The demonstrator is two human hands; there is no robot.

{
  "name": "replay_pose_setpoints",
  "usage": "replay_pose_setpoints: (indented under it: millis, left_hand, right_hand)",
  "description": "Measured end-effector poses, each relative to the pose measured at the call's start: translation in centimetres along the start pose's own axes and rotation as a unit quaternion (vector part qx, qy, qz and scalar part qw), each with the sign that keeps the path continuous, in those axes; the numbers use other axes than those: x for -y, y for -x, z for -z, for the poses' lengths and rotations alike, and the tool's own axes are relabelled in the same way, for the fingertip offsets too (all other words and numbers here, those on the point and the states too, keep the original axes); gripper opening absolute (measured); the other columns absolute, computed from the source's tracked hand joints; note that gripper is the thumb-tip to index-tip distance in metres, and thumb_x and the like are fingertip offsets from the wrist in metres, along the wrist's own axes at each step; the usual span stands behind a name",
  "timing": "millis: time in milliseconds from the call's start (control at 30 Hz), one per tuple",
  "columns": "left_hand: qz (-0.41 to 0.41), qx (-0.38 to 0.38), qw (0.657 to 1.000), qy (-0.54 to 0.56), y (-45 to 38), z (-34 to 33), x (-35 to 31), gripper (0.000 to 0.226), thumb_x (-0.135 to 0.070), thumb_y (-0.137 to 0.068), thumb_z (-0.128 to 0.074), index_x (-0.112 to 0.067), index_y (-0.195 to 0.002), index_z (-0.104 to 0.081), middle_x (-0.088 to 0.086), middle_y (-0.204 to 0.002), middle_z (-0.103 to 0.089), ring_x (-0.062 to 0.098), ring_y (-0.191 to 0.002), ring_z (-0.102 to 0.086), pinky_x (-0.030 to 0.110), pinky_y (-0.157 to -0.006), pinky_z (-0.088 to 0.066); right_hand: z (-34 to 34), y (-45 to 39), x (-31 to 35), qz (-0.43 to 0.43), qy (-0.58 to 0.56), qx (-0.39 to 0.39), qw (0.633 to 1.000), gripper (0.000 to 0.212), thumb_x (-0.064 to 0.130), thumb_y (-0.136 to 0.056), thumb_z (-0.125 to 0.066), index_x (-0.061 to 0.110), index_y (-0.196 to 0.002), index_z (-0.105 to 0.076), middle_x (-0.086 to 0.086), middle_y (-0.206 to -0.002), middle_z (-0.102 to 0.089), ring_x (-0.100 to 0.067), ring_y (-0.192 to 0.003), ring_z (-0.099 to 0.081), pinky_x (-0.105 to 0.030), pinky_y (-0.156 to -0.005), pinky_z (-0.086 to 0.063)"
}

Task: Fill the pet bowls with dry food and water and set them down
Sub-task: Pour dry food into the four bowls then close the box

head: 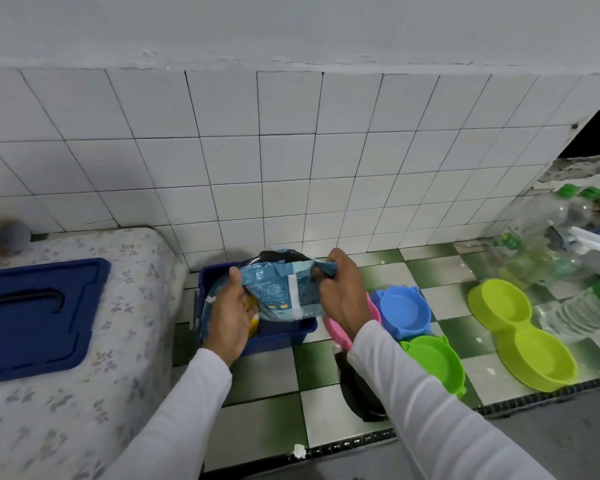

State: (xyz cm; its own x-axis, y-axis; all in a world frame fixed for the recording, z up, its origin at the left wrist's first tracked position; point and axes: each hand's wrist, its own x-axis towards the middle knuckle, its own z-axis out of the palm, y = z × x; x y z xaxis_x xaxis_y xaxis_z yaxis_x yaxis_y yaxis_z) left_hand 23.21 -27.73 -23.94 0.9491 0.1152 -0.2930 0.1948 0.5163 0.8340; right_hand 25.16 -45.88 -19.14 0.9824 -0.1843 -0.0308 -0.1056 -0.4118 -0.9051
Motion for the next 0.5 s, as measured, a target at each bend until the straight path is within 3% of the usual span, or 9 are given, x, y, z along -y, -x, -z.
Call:
replay_pose_setpoints:
  millis: [67,200,367,500]
  left_hand:
    - [-0.008,-0.011,1.0,0.022,0.9,-1.2,1.2,0.044,-0.038,-0.108,-0.041,-0.009,-0.136,-0.058,0.013,-0.134,-0.068,0.031,-0.13,-0.06,0.046,-0.111,-0.046]
    - [-0.039,-0.016,0.997,0.065,2.2,-3.8,3.5,0.038,-0.026,-0.093,-0.054,-0.008,-0.126,-0.063,0.014,-0.127,-0.068,0.031,-0.123,-0.061,0.047,-0.107,-0.046]
    - [-0.084,-0.026,0.994,-0.066,3.5,-7.8,6.7,0.036,0.004,-0.094,-0.049,-0.018,-0.111,-0.072,0.004,-0.112,-0.076,0.028,-0.116,-0.068,0.042,-0.095,-0.055]
    - [-0.084,-0.053,0.989,-0.109,4.3,-10.9,8.9,0.025,-0.009,-0.106,-0.051,-0.025,-0.117,-0.068,-0.005,-0.115,-0.077,0.017,-0.112,-0.072,0.037,-0.09,-0.057]
  right_hand:
    - [1.4,-0.1,-0.2,0.008,0.002,-0.003,1.0,0.025,0.007,-0.098,-0.056,0.018,-0.081,-0.041,0.001,-0.079,-0.052,-0.01,-0.07,-0.045,-0.011,-0.049,-0.038]
    - [4.8,-0.8,-1.1,0.029,-0.008,-0.004,1.0,0.022,0.002,-0.097,-0.055,0.012,-0.083,-0.041,0.002,-0.072,-0.047,-0.007,-0.064,-0.038,-0.009,-0.048,-0.036]
    - [8.7,-1.9,-3.4,0.038,0.001,-0.005,0.999,0.028,0.003,-0.094,-0.057,0.015,-0.077,-0.037,0.002,-0.069,-0.044,-0.013,-0.063,-0.035,-0.014,-0.049,-0.034]
    - [11.3,-2.6,-5.4,0.034,-0.003,0.006,0.999,0.025,0.004,-0.094,-0.056,0.013,-0.078,-0.04,0.002,-0.07,-0.05,-0.013,-0.065,-0.04,-0.015,-0.05,-0.035]
